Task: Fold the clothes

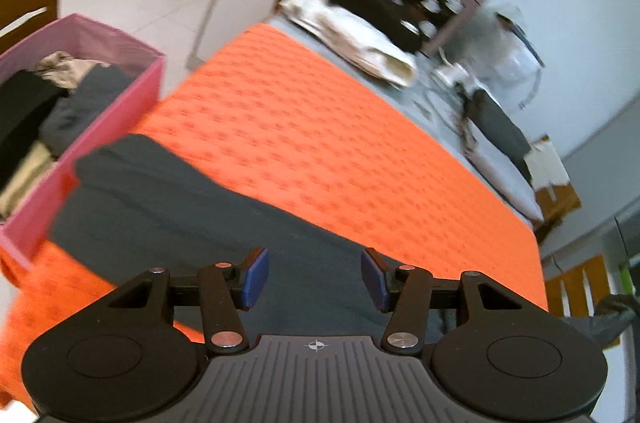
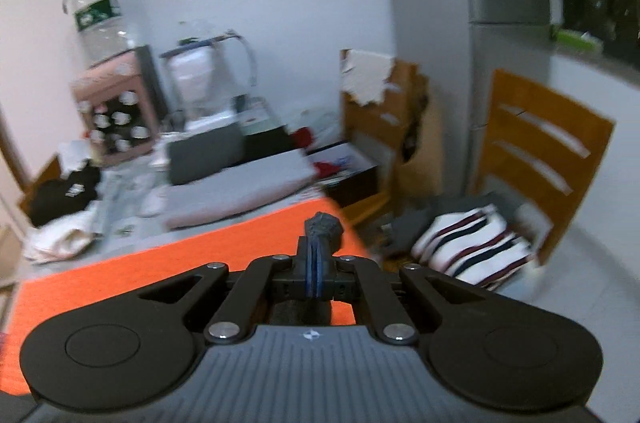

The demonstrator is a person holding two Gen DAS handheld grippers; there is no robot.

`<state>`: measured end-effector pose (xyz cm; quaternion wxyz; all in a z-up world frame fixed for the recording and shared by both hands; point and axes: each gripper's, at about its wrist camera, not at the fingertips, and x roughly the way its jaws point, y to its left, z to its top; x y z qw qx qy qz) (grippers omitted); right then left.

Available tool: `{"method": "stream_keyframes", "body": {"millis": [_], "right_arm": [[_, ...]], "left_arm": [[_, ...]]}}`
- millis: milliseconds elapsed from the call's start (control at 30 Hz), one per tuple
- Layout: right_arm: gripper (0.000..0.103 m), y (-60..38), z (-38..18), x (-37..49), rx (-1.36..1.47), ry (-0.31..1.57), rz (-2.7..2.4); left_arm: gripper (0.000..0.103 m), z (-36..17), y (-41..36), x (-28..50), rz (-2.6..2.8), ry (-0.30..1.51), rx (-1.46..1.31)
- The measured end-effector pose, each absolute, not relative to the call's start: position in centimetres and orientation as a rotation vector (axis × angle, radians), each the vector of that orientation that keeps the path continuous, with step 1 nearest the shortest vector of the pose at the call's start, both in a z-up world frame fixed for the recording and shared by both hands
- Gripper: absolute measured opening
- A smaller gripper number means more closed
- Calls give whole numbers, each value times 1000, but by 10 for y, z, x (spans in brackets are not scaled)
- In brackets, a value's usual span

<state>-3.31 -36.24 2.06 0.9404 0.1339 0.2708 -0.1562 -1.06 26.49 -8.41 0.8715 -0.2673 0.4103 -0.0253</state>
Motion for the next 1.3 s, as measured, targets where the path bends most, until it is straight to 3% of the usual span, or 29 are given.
{"method": "stream_keyframes", "body": {"millis": [233, 367, 733, 1300], "right_arm": [[7, -387, -9, -21, 185, 643, -304], [28, -363, -21, -17, 139, 690, -269], [32, -239, -37, -24, 234, 760, -56], [32, -12, -59, 2, 98, 872, 369]], "left_arm": [[55, -83, 232, -7, -47, 865, -502], [55, -84, 241, -7, -20, 858, -469], [55, -88, 327, -9, -37, 851, -338], [55, -139, 467, -28, -36, 921, -325]]}}
